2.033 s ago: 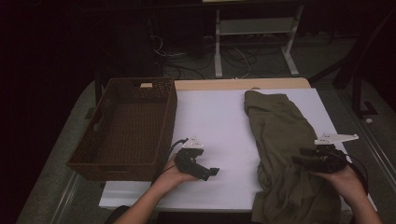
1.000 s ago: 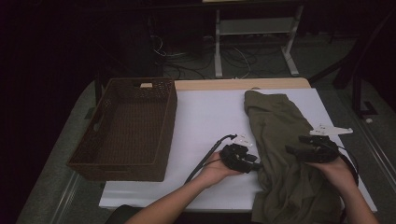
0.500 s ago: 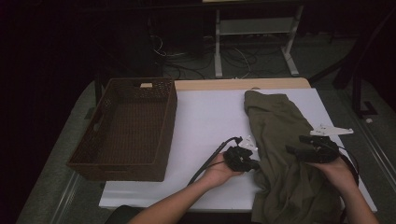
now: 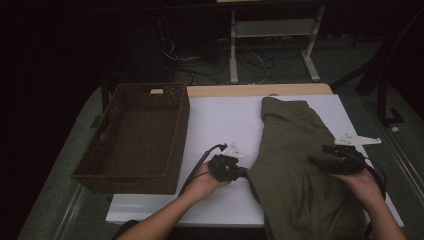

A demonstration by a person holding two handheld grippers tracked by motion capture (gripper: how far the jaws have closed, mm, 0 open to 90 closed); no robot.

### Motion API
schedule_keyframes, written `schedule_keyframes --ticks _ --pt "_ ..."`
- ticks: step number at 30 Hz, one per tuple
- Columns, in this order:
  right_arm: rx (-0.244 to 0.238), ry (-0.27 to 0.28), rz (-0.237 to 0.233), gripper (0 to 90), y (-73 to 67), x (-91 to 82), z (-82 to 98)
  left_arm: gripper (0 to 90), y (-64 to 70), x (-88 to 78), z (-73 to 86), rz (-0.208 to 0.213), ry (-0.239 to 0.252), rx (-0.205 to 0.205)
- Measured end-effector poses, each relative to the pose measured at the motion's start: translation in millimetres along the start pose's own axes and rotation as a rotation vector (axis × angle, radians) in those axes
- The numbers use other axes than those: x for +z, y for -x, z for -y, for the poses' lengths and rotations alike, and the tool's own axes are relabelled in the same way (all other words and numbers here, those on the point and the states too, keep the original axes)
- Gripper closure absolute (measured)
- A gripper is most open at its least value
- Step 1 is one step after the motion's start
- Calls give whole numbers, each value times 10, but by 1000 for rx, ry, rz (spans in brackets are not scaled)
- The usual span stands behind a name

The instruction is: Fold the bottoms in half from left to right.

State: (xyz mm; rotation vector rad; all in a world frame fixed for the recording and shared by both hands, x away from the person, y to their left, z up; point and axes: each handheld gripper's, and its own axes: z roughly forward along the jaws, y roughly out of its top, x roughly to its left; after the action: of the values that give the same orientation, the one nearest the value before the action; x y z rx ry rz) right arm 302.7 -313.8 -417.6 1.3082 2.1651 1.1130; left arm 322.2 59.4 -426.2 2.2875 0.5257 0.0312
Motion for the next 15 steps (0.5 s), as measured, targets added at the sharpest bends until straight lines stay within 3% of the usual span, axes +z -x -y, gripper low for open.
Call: schedule_keyframes --ticks 6,11,15 --pt "25 -20 48 282 132 -58 83 884 -123 -129 173 -43 -12 -25" --pt "50 -56 87 289 254 -68 183 881 -168 -181 261 -50 -12 -41" --pt "73 -92 88 320 304 -31 261 878 -171 -159 264 -53 -24 -33"
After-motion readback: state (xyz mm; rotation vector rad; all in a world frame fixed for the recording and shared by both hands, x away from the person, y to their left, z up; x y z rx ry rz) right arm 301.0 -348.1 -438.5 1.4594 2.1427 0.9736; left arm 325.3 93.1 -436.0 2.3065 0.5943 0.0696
